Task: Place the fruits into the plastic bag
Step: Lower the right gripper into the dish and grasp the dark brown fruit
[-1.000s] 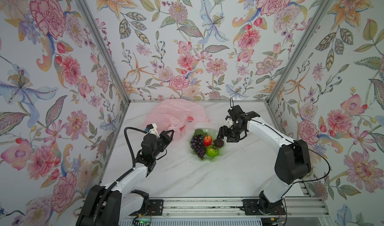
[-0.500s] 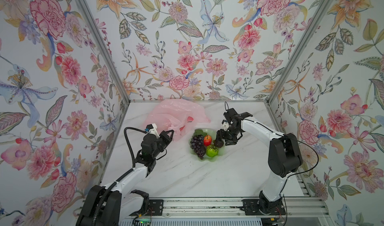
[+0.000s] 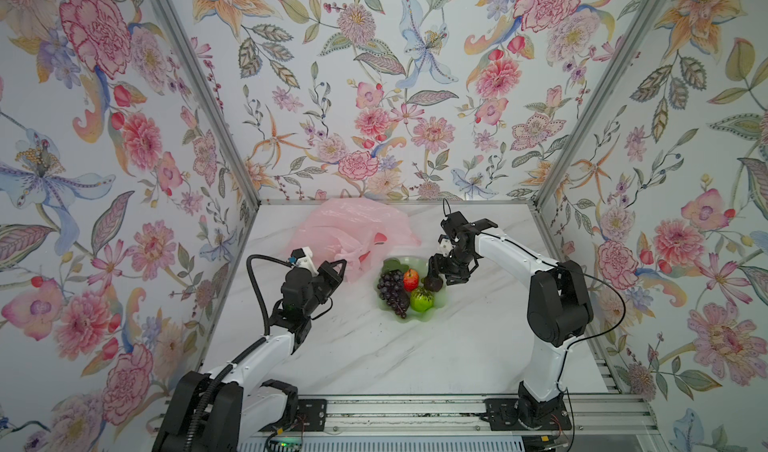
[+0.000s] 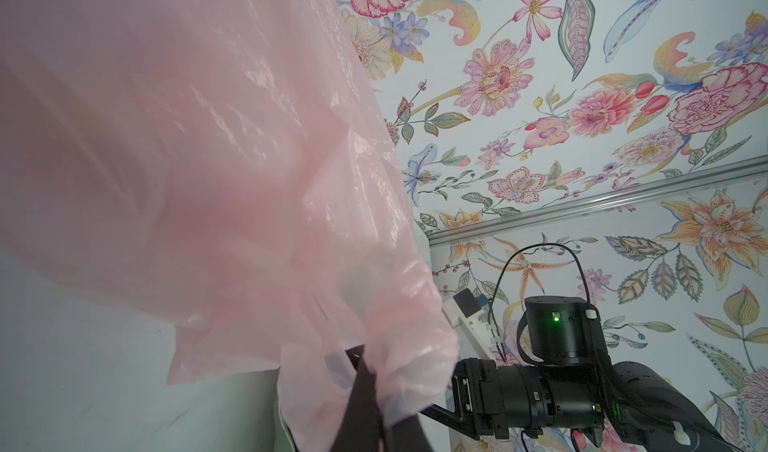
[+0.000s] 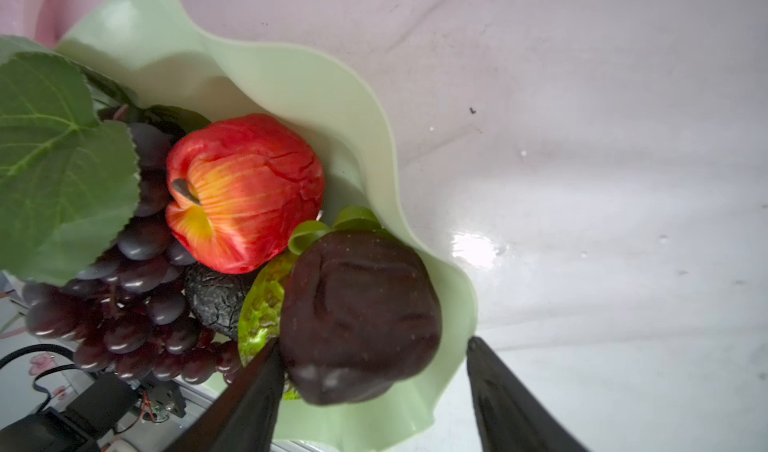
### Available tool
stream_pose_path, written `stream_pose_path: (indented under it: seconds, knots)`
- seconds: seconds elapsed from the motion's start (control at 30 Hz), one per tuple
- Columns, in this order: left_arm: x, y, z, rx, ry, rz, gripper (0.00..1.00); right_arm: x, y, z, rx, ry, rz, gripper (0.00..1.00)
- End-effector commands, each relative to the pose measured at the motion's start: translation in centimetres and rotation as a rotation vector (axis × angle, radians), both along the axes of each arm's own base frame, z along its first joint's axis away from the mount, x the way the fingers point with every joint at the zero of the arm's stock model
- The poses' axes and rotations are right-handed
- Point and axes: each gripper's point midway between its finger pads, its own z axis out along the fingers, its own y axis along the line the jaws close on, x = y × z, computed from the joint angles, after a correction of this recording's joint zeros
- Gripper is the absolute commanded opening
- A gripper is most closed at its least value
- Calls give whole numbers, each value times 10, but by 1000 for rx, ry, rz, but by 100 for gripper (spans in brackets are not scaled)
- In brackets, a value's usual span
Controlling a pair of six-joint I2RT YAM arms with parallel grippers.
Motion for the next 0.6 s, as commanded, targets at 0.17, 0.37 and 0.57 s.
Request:
stream_pose_path:
  seconds: [0.17, 0.37, 0.57]
  knots:
    - [-1, 5, -3, 12, 0, 1, 0, -1, 3, 2, -155, -36, 118, 71]
    - [-2, 5, -2, 11, -2, 1, 0, -3, 8, -8, -156, -7, 125, 73]
    - [-2, 8, -1, 10, -5, 8, 0, -2, 9, -16, -160, 7, 129, 73]
